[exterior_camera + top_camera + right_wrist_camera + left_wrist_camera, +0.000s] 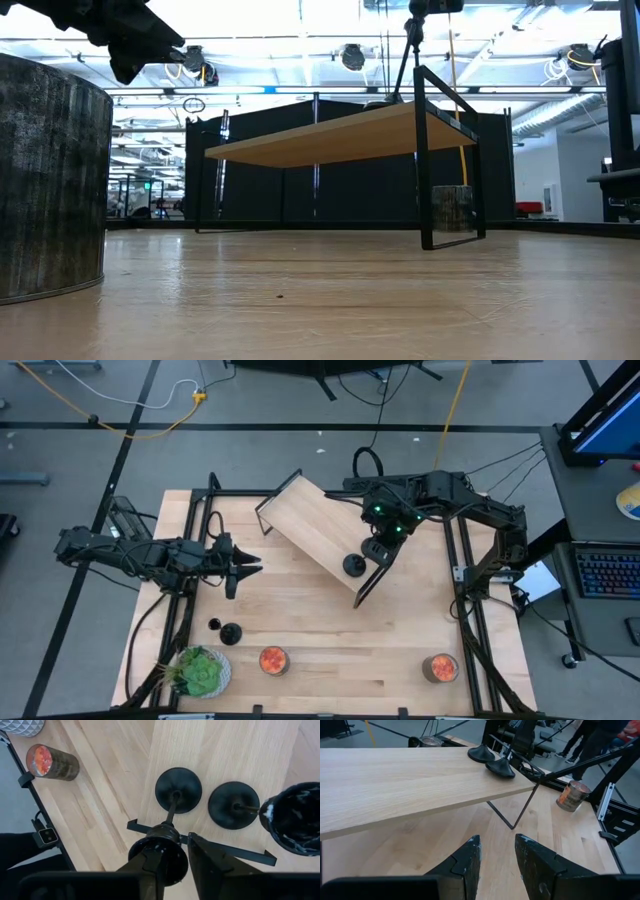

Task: Pick & Place candle stick holders
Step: Put the right black candle holder on the shelf, then put the black candle holder on the shelf

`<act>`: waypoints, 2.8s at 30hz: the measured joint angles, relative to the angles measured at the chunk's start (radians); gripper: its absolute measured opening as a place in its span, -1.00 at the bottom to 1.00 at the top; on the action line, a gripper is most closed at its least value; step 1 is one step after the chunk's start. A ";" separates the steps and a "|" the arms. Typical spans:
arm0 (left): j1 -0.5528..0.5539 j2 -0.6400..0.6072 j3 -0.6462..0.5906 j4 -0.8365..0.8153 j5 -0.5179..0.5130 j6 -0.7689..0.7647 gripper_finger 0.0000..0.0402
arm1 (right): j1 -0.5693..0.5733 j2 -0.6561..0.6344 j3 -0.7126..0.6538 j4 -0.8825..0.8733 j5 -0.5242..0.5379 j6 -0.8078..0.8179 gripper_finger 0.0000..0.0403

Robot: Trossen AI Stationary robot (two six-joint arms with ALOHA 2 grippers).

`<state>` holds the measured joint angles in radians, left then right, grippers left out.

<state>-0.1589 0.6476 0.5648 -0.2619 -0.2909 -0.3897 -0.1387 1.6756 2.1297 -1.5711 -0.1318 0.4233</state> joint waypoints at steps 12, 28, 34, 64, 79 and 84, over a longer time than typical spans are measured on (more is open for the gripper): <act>0.000 0.000 0.000 0.000 0.000 0.000 -0.37 | 0.000 -0.001 0.000 0.000 -0.003 0.002 -0.59; 0.000 0.000 0.000 0.001 0.000 0.002 -0.37 | 0.000 -0.047 0.000 0.034 -0.004 0.012 -0.55; 0.000 0.000 0.000 0.001 0.000 0.002 -0.37 | 0.000 -0.052 0.000 0.054 -0.004 0.011 -0.55; 0.000 0.000 0.000 0.000 0.001 -0.008 -0.37 | 0.152 -0.228 0.001 0.137 0.324 -0.006 -0.73; 0.000 0.000 0.000 0.003 -0.051 0.019 -0.37 | 0.355 -0.430 -0.301 0.294 0.652 0.064 -0.99; 0.000 0.000 0.000 0.005 -0.051 -0.026 -0.37 | 0.388 -0.567 -0.522 0.500 0.682 0.059 -1.00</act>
<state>-0.1589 0.6479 0.5648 -0.2573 -0.3423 -0.4154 0.2494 1.1091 1.6080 -1.0708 0.5497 0.4821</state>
